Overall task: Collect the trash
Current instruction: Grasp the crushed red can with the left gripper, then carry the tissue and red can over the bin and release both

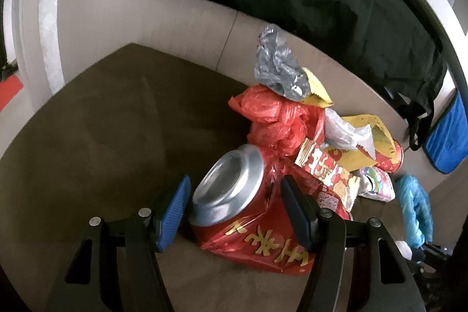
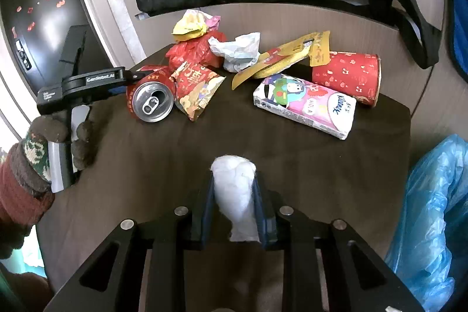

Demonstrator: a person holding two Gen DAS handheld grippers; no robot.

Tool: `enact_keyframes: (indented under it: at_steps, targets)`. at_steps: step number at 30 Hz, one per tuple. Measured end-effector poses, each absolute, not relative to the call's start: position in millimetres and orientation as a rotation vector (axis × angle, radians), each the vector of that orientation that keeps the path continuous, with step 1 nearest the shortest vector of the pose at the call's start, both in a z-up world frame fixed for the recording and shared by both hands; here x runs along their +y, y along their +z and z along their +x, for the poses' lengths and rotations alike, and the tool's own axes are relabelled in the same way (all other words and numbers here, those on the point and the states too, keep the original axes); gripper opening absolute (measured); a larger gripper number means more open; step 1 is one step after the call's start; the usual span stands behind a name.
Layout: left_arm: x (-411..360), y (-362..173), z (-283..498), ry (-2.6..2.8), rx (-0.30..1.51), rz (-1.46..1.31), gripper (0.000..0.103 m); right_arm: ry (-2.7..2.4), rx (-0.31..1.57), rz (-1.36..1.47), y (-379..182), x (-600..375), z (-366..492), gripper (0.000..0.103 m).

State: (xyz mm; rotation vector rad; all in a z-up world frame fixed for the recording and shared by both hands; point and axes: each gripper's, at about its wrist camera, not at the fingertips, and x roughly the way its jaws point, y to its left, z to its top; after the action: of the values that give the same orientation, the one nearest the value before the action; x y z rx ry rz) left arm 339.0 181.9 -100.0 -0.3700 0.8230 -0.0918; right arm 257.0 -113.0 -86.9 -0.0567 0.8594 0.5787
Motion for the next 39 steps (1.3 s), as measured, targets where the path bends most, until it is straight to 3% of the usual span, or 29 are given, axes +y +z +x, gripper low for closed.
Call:
enact_keyframes:
  at_steps: [6, 8, 39]
  targets:
    - [180.6, -106.6, 339.9, -0.089, 0.861, -0.379, 0.064, 0.581, 0.867, -0.057, -89.4, -111.7, 255.4, 0.023]
    - [179.3, -105.6, 336.5, -0.092, 0.863, -0.378, 0.057, 0.583, 0.870, -0.060, -90.7, -110.5, 254.2, 0.023]
    - [101.5, -24.2, 191.6, -0.158, 0.686, -0.182, 0.055, 0.543, 0.756, -0.012, -45.9, -135.8, 200.1, 0.024]
